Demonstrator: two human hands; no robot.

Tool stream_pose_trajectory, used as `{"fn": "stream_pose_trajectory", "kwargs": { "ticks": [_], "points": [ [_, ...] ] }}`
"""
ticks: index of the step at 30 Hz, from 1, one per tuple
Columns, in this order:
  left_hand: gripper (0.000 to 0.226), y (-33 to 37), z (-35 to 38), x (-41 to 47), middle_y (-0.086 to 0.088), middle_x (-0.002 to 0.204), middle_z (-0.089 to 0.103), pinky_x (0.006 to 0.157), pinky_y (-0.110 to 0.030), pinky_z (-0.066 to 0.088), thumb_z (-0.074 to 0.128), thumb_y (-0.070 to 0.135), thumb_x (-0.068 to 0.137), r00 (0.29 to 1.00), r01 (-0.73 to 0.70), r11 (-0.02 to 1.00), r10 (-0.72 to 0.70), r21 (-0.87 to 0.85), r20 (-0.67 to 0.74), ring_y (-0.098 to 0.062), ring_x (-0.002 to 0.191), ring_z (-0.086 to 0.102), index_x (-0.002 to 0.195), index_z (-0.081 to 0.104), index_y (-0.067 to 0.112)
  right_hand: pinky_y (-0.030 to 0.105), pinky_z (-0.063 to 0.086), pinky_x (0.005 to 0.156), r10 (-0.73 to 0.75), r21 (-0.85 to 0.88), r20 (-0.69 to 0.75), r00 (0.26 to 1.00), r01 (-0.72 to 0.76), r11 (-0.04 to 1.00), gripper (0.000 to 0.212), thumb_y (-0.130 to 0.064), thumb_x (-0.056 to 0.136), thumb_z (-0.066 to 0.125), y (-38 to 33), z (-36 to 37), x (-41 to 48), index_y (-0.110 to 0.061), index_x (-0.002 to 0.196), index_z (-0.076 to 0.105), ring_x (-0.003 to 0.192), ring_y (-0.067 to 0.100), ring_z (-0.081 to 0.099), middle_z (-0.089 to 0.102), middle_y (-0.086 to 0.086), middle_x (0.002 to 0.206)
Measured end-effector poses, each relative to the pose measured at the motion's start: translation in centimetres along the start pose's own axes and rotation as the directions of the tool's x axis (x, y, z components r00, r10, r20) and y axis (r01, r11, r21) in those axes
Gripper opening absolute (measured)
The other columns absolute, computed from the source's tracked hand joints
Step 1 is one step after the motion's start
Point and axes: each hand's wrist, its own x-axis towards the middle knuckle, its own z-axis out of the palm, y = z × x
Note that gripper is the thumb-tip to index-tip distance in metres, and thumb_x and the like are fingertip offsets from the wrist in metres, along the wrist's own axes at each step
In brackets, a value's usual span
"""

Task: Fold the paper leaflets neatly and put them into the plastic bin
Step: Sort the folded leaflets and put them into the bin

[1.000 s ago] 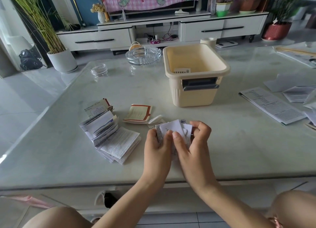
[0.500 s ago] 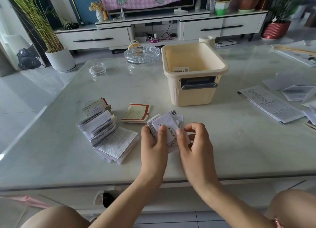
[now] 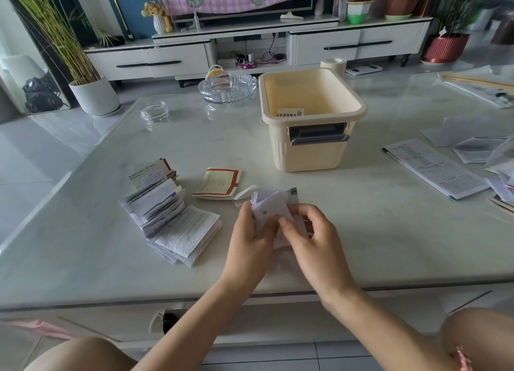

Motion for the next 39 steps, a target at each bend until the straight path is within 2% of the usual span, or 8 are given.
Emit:
{"fn": "stream_pose_trajectory", "kwargs": {
  "ticks": [6, 10, 12, 19, 26, 32, 36, 39],
  "points": [
    [0.021, -1.0, -0.8, 0.5, 0.016, 0.095, 0.066, 0.080, -0.023, 0.051, 0.055, -0.001, 0.090, 0.986, -0.164, 0.955, 0.154, 0.247, 0.060, -0.002, 0.090, 0.062, 0.106, 0.048, 0.011, 0.036, 0.045, 0.083, -0.154, -0.309, 0.078, 0.985, 0.171, 0.936, 0.014, -0.025, 0.090, 0.057, -0.4, -1.2, 0.7, -0.013, 0.087, 0.062, 0.090, 0.019, 0.056, 0.063, 0.000, 0.090],
    [0.024, -1.6, -0.2, -0.3, 0.004, 0.107, 0.056, 0.087, -0.027, 0.043, 0.047, 0.020, 0.088, 0.986, -0.163, 0.928, 0.139, 0.336, 0.093, -0.009, 0.097, 0.053, 0.104, 0.030, 0.026, 0.041, 0.047, 0.076, -0.240, -0.488, 0.110, 0.965, 0.263, 0.833, 0.039, -0.040, 0.088, 0.038, 0.5, -1.2, 0.2, -0.012, 0.073, 0.060, 0.082, 0.025, 0.053, 0.058, 0.004, 0.084],
    [0.041, -2.0, -0.1, -0.4, -0.003, 0.118, 0.051, 0.096, -0.029, 0.040, 0.042, 0.027, 0.083, 0.980, -0.192, 0.886, 0.146, 0.422, 0.139, -0.015, 0.110, 0.049, 0.120, 0.027, 0.017, 0.040, 0.048, 0.075, -0.249, -0.536, 0.109, 0.962, 0.268, 0.801, 0.049, -0.044, 0.087, 0.033, 0.8, -1.3, -0.1, -0.011, 0.070, 0.064, 0.083, 0.027, 0.055, 0.061, 0.006, 0.087],
    [0.021, -1.7, -0.4, -0.3, 0.018, 0.086, 0.062, 0.070, -0.013, 0.045, 0.055, 0.001, 0.090, 0.983, -0.182, 0.937, 0.168, 0.297, 0.073, 0.009, 0.076, 0.057, 0.097, 0.044, 0.018, 0.019, 0.044, 0.071, -0.213, -0.307, 0.047, 0.976, 0.217, 0.927, 0.018, -0.019, 0.088, 0.063, 0.6, -2.0, 0.0, -0.013, 0.074, 0.073, 0.079, 0.014, 0.060, 0.063, 0.001, 0.089],
    [0.030, -1.5, -0.2, -0.1, 0.031, 0.092, 0.062, 0.077, -0.005, 0.040, 0.055, 0.002, 0.091, 0.966, -0.260, 0.914, 0.248, 0.311, 0.076, 0.013, 0.091, 0.056, 0.099, 0.045, 0.030, 0.003, 0.039, 0.081, -0.228, -0.219, -0.028, 0.973, 0.217, 0.951, 0.012, -0.003, 0.077, 0.072, 0.2, -2.3, 0.4, -0.014, 0.081, 0.074, 0.088, 0.002, 0.059, 0.065, -0.003, 0.093],
    [0.028, -2.4, -0.2, 0.2, 0.007, 0.107, 0.055, 0.084, -0.006, 0.036, 0.045, 0.011, 0.094, 0.959, -0.276, 0.886, 0.226, 0.374, 0.171, 0.004, 0.099, 0.051, 0.095, 0.032, 0.036, 0.037, 0.050, 0.077, -0.275, -0.420, 0.097, 0.956, 0.290, 0.860, 0.018, -0.023, 0.079, 0.058, 1.2, -2.1, 0.0, -0.015, 0.075, 0.074, 0.084, 0.022, 0.061, 0.064, 0.001, 0.092],
    [0.017, -2.4, -0.1, 0.1, 0.005, 0.109, 0.054, 0.085, -0.007, 0.037, 0.041, 0.021, 0.097, 0.961, -0.263, 0.893, 0.209, 0.366, 0.180, 0.006, 0.101, 0.050, 0.104, 0.029, 0.031, 0.041, 0.050, 0.075, -0.267, -0.424, 0.110, 0.957, 0.288, 0.859, 0.024, -0.027, 0.080, 0.053, 1.0, -2.2, 0.3, -0.015, 0.070, 0.072, 0.080, 0.023, 0.060, 0.063, 0.000, 0.087],
    [0.037, -2.5, 0.1, 0.1, -0.003, 0.121, 0.053, 0.093, -0.020, 0.041, 0.043, 0.023, 0.097, 0.970, -0.229, 0.912, 0.185, 0.341, 0.158, -0.009, 0.110, 0.053, 0.127, 0.023, 0.017, 0.042, 0.049, 0.077, -0.260, -0.449, 0.140, 0.955, 0.295, 0.843, 0.028, -0.028, 0.083, 0.050, 0.8, -2.2, 0.0, -0.014, 0.072, 0.072, 0.082, 0.025, 0.059, 0.062, 0.003, 0.088]
  ]
}}
